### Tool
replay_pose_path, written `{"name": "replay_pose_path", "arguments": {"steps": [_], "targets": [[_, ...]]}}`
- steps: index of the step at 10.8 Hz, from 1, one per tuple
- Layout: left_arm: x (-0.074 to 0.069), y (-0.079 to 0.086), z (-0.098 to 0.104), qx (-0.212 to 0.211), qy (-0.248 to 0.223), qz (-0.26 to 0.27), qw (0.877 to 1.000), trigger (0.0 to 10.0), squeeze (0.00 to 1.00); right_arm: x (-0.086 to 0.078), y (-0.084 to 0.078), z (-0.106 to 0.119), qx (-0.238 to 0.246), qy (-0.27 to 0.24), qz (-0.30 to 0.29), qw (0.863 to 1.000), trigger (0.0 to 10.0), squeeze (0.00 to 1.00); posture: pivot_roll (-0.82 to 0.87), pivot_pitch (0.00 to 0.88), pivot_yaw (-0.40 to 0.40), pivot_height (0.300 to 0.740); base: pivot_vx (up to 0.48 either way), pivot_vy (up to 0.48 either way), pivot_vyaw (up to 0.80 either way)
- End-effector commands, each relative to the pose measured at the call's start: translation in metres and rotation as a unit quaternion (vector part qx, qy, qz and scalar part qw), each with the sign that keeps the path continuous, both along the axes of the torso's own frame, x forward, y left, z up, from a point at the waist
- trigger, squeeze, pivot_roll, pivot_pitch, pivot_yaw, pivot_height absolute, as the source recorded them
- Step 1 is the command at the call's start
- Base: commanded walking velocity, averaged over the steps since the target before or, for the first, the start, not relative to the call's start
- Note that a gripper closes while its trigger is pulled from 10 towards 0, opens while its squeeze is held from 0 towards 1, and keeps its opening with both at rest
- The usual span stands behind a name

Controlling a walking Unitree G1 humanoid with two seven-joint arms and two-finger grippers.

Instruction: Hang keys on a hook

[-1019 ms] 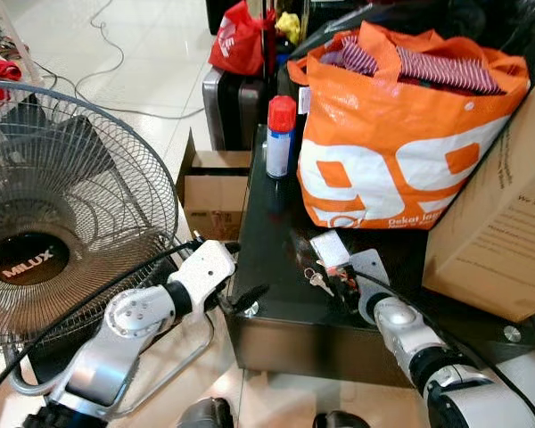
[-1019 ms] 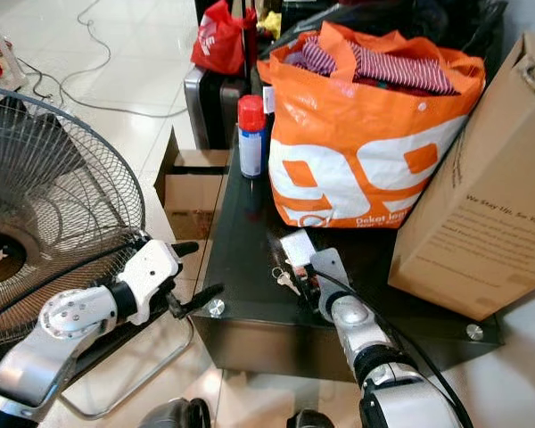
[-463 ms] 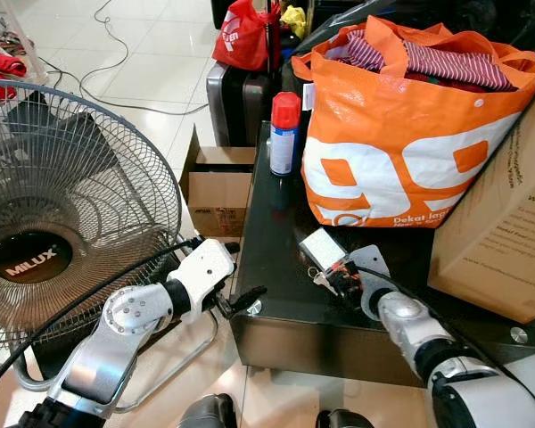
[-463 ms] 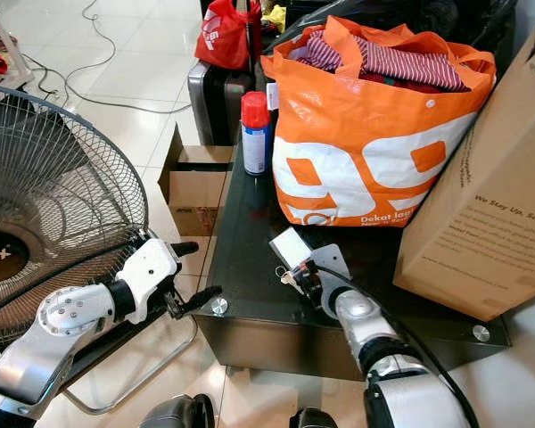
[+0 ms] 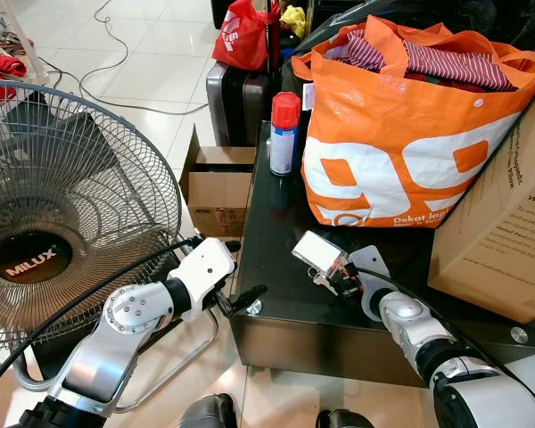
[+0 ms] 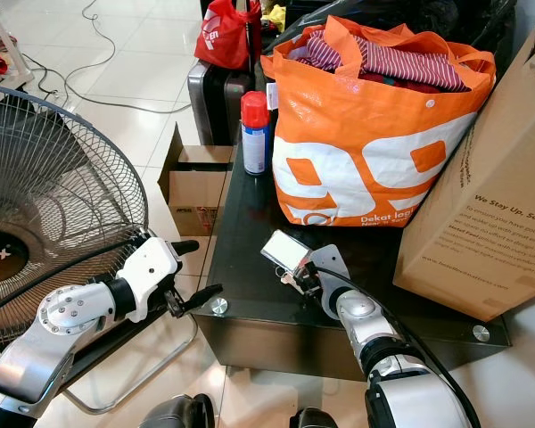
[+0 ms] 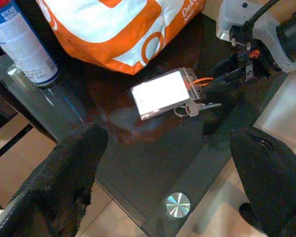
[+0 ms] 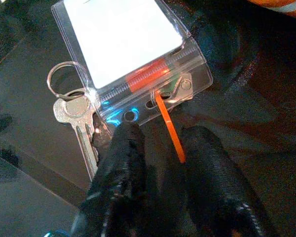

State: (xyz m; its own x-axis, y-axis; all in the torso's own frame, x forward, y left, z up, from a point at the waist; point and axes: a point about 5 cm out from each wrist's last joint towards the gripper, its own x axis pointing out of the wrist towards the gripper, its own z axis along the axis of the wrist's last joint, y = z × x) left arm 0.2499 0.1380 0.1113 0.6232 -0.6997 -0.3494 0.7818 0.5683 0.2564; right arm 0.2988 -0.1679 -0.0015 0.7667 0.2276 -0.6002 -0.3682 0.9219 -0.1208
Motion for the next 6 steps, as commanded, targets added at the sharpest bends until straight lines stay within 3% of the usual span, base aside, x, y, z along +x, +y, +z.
{"name": "replay_pose_path", "arguments": {"steps": [1, 6], "targets": [[0.0004, -0.0013, 0.0024, 0.001, -0.005, -0.006, 1.000, 10.0, 0.00, -0.0046, -0.0018, -0.0041, -0.006, 0.007, 0.006, 1.000, 0.0, 0.00, 0.02, 0.127, 0.032, 0.740, 0.000, 0.000, 0.00], [0.0017, -0.0024, 0.0011, 0.000, -0.006, -0.005, 1.000, 10.0, 0.00, -0.0070, -0.0061, -0.0064, -0.017, 0.008, -0.004, 1.000, 0.0, 0.00, 0.01, 0.124, 0.032, 0.740, 0.000, 0.000, 0.00]]}}
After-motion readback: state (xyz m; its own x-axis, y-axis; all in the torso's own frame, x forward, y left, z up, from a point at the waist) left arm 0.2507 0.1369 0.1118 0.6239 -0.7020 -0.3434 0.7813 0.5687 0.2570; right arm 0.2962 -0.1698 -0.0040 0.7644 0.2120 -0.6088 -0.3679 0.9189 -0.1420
